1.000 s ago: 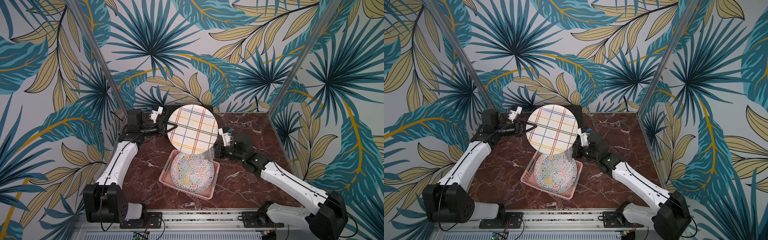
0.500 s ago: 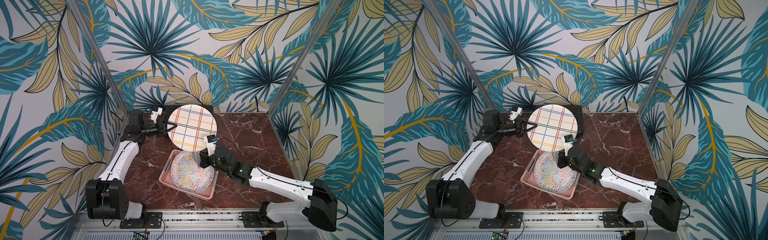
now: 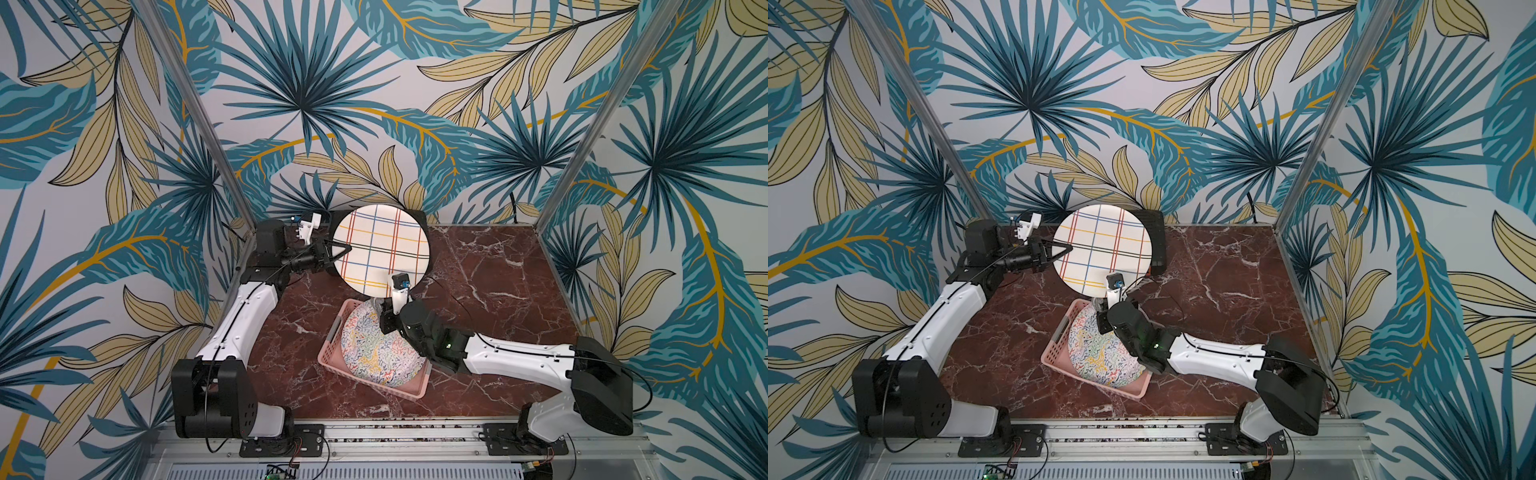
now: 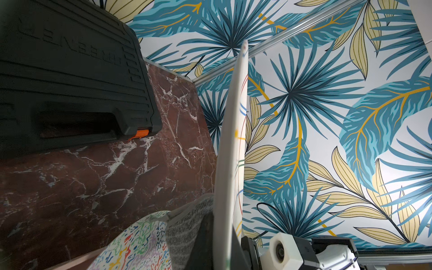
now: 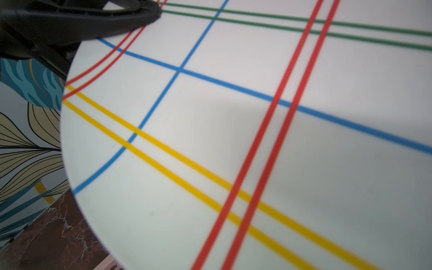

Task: Wipe the wet plate dry
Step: Wipe the plate with towel.

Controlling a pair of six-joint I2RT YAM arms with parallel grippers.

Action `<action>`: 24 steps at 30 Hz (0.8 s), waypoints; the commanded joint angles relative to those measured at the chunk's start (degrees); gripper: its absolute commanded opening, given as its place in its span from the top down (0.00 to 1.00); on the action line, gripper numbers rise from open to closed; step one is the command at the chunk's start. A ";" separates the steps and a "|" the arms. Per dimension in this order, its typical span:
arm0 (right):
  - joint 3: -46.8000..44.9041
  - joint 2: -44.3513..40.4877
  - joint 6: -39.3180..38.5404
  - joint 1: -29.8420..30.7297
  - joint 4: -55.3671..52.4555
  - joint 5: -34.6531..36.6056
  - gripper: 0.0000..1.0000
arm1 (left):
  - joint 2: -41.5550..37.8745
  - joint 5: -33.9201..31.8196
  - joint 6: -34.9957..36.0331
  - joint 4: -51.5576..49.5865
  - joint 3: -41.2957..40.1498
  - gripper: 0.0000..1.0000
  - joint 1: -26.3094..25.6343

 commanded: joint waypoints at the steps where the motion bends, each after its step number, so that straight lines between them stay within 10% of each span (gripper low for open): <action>1: 5.55 1.16 -2.73 0.65 11.56 3.13 1.00 | 0.02 4.62 2.67 -1.05 -1.40 1.00 -1.03; 24: 30.68 18.63 -3.63 2.28 7.79 13.92 1.00 | -1.68 3.95 3.10 -0.54 -2.99 1.00 -0.98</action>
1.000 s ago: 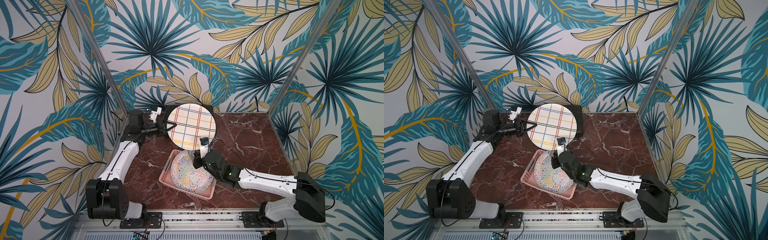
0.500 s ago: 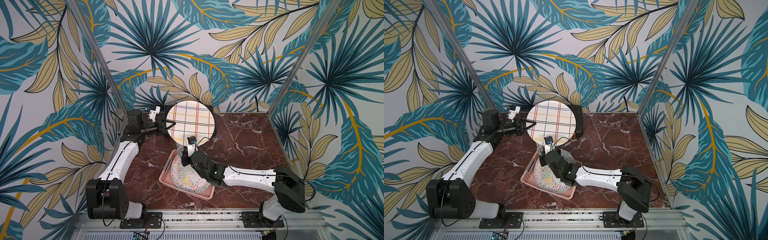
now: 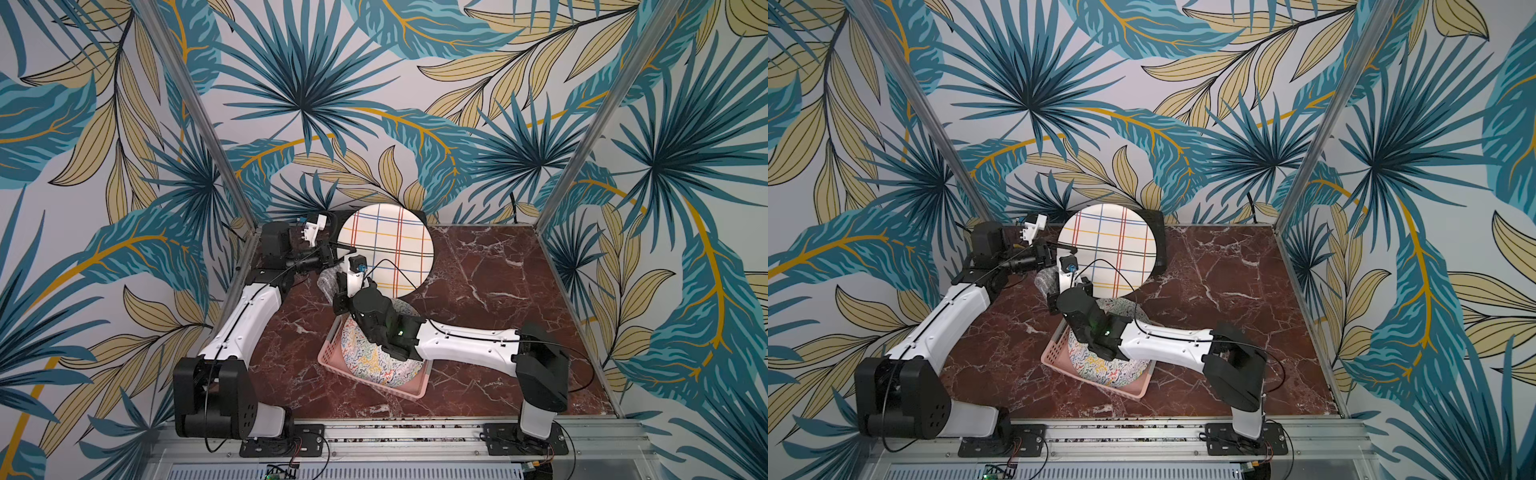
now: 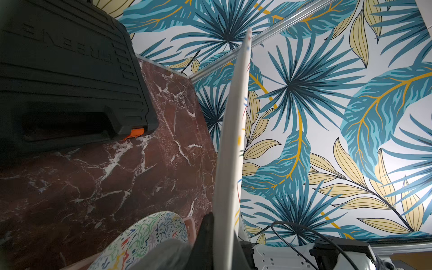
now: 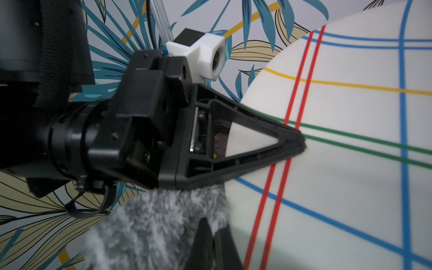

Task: Wipe the wet plate dry
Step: Wipe the plate with towel.

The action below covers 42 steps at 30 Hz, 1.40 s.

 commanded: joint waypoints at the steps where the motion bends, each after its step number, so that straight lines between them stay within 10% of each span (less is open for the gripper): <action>1: 3.59 -0.29 -0.73 -2.34 5.05 6.52 1.00 | -1.79 4.22 2.01 -2.90 -1.55 1.00 0.10; 24: -13.11 -23.23 8.61 -2.30 0.40 -7.84 1.00 | -1.05 -0.08 4.67 -4.87 -0.73 1.00 0.32; 29: -20.21 -32.44 11.00 -2.45 -3.80 -1.21 1.00 | -0.88 -0.03 5.25 -5.13 -0.28 1.00 0.31; 36: -25.73 -49.29 26.16 -6.73 -41.97 19.29 1.00 | -1.86 0.20 8.79 -7.13 0.93 1.00 0.27; 42: -31.92 -55.61 48.55 -8.59 -72.67 19.29 1.00 | -2.87 -0.38 10.44 -7.65 1.13 1.00 0.20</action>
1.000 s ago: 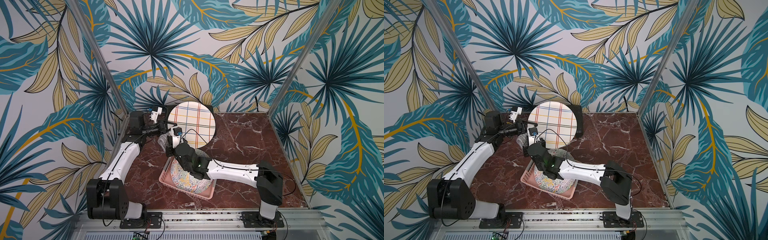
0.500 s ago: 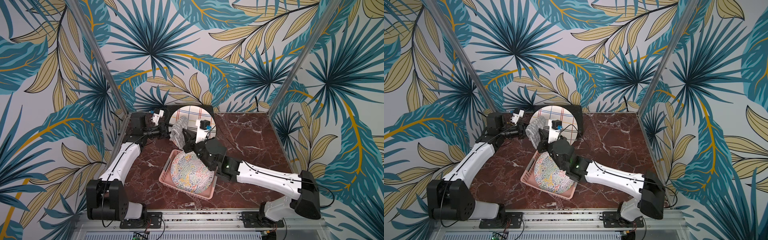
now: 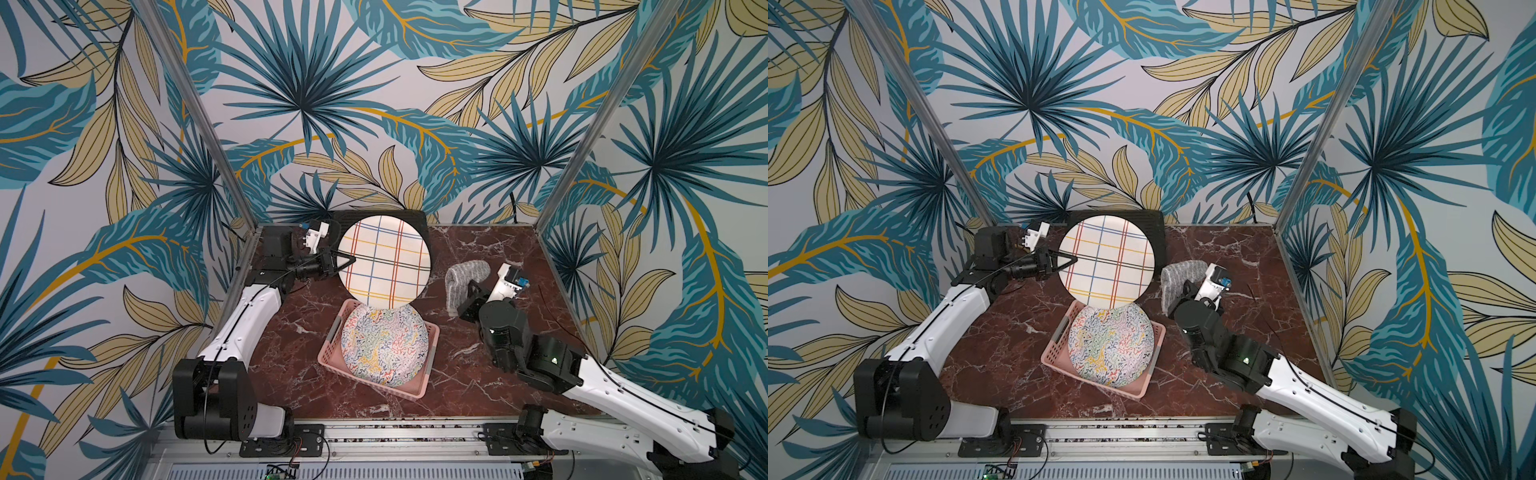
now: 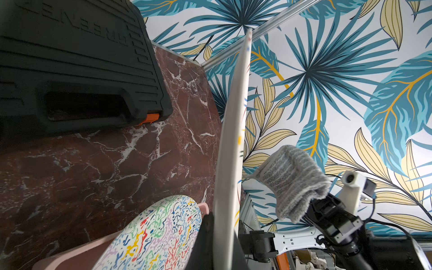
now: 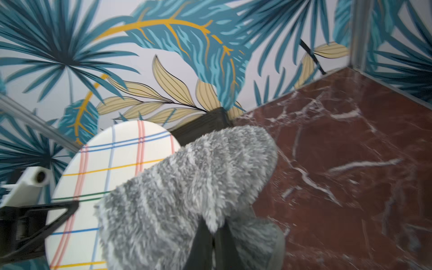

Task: Wipe the wet plate dry
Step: Place the towel at the center of the board.

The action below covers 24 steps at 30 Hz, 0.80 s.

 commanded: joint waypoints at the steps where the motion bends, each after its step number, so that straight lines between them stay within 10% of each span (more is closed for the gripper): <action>1: -4.58 -0.06 17.05 -0.06 -24.97 0.55 1.00 | -2.44 0.60 2.04 0.92 1.68 1.00 0.26; 9: -16.03 8.16 24.55 -0.09 -22.42 -18.68 0.99 | -2.27 0.26 2.24 0.92 1.76 1.00 0.20; 16: -13.45 8.91 15.41 -0.07 -20.62 -18.18 0.23 | -2.64 -0.02 3.26 0.53 1.27 1.00 0.16; 21: -8.54 0.38 1.72 -1.48 -18.31 -15.63 0.14 | -2.79 0.14 4.34 0.16 1.44 1.00 0.20; 24: -8.25 -3.70 -7.70 -8.56 -7.83 -29.96 0.17 | -2.89 1.25 5.67 -0.11 1.53 1.00 0.18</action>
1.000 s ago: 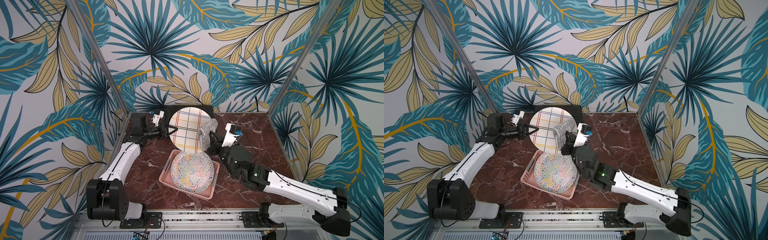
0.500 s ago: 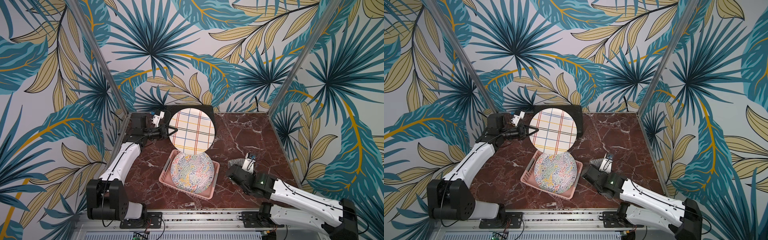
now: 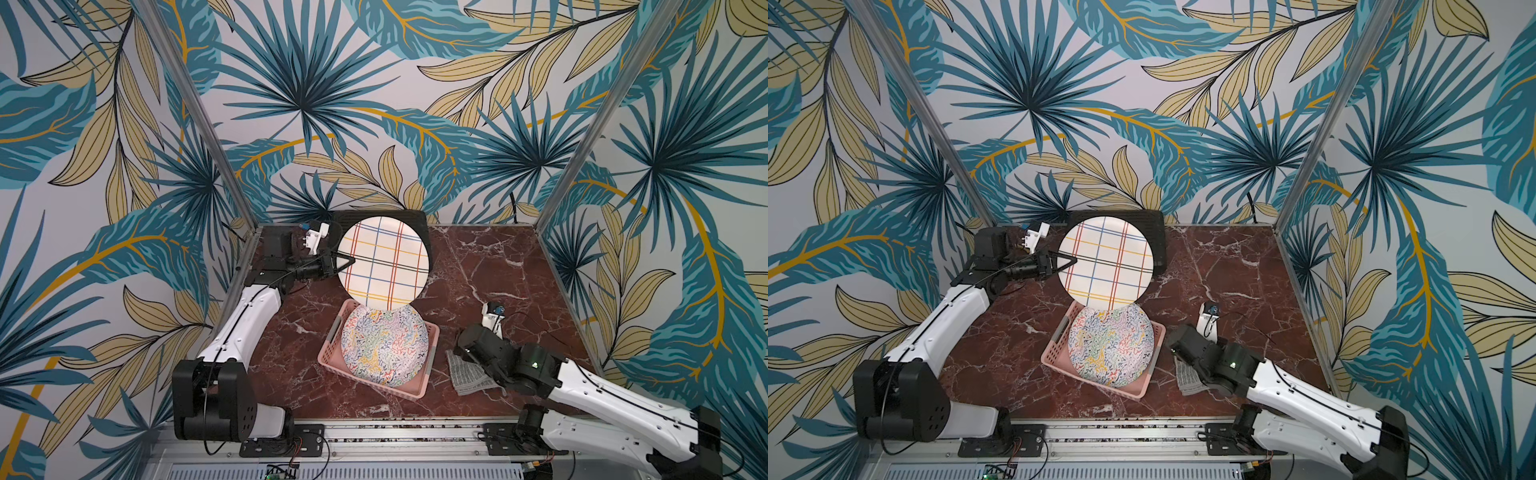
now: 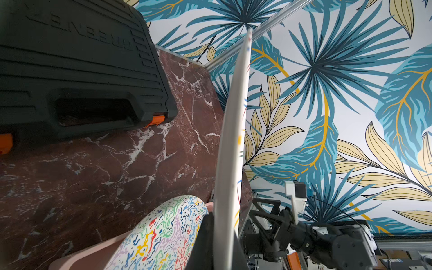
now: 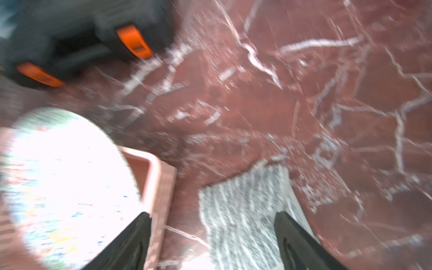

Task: Wipe the wet plate dry
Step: Place the towel at the center of the board, then place the plate at the center of the board.

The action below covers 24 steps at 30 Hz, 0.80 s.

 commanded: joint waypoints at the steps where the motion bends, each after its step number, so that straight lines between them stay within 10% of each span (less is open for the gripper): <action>1: 0.34 -3.07 -13.88 -9.62 12.47 -17.01 0.17 | -2.51 2.92 2.89 1.15 1.51 1.00 0.16; 9: 2.14 1.97 -15.46 -24.05 37.75 -54.99 0.19 | -2.98 12.17 4.36 2.59 2.40 1.00 -0.21; 24: 2.71 11.93 -9.47 -29.80 55.97 -66.89 0.45 | -4.05 16.96 4.77 1.55 2.72 1.00 -3.12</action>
